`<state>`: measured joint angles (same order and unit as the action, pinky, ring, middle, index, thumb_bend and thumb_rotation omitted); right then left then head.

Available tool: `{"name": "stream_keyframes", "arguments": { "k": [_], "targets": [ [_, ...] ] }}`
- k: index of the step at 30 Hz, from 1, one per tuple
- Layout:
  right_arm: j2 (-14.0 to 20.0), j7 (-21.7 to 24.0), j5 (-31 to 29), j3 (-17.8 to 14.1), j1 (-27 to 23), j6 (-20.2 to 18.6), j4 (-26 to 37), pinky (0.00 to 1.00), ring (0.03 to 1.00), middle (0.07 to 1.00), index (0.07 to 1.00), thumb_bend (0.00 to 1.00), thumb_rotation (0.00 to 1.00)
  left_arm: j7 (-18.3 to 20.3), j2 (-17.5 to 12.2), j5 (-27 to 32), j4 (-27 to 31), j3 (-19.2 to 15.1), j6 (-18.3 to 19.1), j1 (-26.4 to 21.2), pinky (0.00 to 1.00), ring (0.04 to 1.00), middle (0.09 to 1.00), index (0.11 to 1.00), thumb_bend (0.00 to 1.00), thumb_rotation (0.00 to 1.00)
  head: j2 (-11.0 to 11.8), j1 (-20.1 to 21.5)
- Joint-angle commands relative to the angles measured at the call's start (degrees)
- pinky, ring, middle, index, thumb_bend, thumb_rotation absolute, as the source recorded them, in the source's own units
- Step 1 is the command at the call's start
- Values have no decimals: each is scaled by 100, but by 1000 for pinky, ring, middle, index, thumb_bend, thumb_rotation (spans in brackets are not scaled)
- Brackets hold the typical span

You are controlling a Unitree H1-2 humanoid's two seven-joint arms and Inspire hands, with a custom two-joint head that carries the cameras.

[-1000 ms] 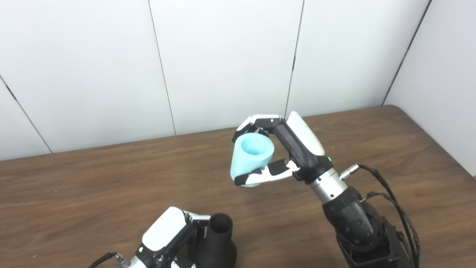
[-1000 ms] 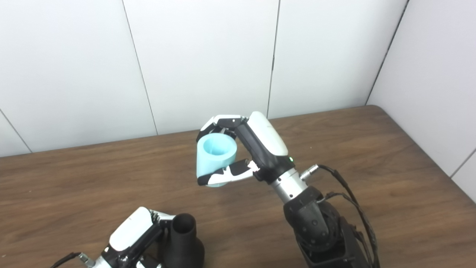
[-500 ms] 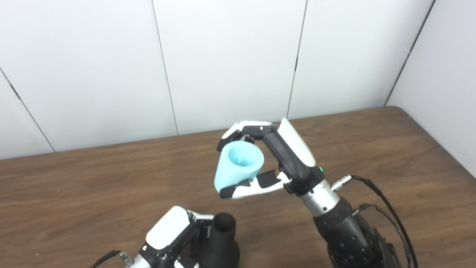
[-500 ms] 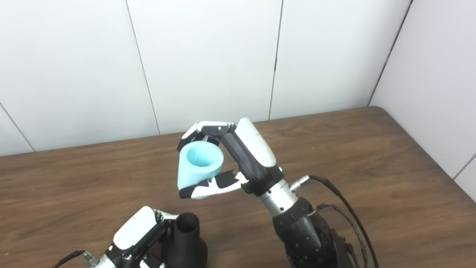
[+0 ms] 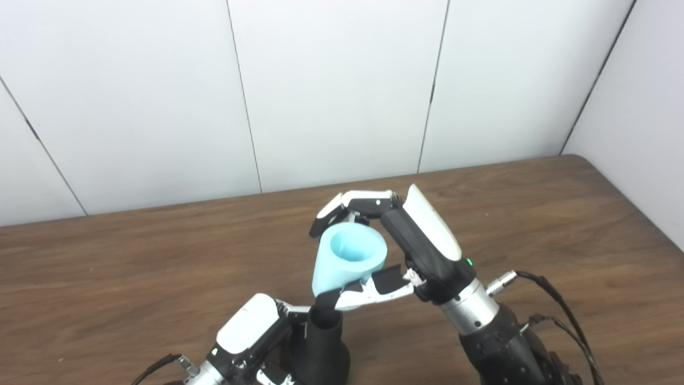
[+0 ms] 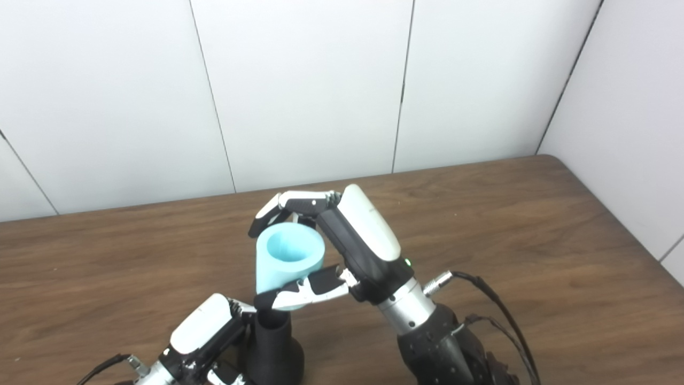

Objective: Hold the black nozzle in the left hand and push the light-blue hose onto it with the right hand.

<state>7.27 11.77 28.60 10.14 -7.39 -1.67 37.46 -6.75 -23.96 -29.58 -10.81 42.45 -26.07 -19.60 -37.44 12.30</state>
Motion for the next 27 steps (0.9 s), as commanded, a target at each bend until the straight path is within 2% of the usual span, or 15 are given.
{"name": "stream_keyframes", "arguments": {
  "k": [1,3,5,8,11,14,15,18,22,23,25,27],
  "targets": [
    [22,-11,-40,29,-101,232,122,125,203,446,526,520,0,17,189,-26,-525,380,-84,642,229,313,444,520,518,0,-1,-3],
    [27,35,-68,76,-32,211,122,104,163,434,533,518,0,23,184,-35,-488,368,-85,655,226,310,440,522,517,0,-33,-33],
    [13,80,-121,138,62,169,109,83,128,464,493,525,0,41,184,-25,-464,353,-85,668,211,290,427,525,516,0,-48,-44],
    [24,27,-13,228,168,356,-8,78,118,470,484,527,0,47,184,-14,-436,343,-85,681,206,286,427,525,516,0,-53,-51],
    [57,-52,170,317,243,680,-191,107,159,473,482,526,0,23,171,6,-424,369,-83,680,184,260,415,526,514,0,-53,-58],
    [71,-131,428,396,298,973,-397,122,188,474,482,526,0,-1,169,4,-423,384,-83,680,201,276,411,523,514,0,-53,-58],
    [66,-152,502,420,307,1041,-470,130,205,445,512,521,0,6,177,2,-421,373,-84,685,184,255,407,523,514,0,-53,-58],
    [47,-211,628,467,330,1166,-585,178,269,450,518,521,0,14,180,-6,-393,359,-85,706,180,255,412,523,514,0,-58,-94],
    [60,-330,806,515,326,1361,-731,176,266,444,525,520,0,72,187,-12,-360,333,-85,727,173,247,407,524,513,0,-54,-117],
    [66,-401,891,527,309,1461,-805,183,276,448,522,521,0,64,193,-6,-362,331,-85,733,168,239,440,504,518,0,-54,-117],
    [75,-525,1041,543,278,1629,-921,212,312,458,513,523,0,39,199,-2,-368,335,-85,738,167,236,408,517,514,0,-54,-117],
    [69,-722,1254,563,241,1847,-1060,235,353,491,534,512,0,34,198,15,-371,345,-85,735,150,214,462,489,522,0,-54,-117]
  ]
}}
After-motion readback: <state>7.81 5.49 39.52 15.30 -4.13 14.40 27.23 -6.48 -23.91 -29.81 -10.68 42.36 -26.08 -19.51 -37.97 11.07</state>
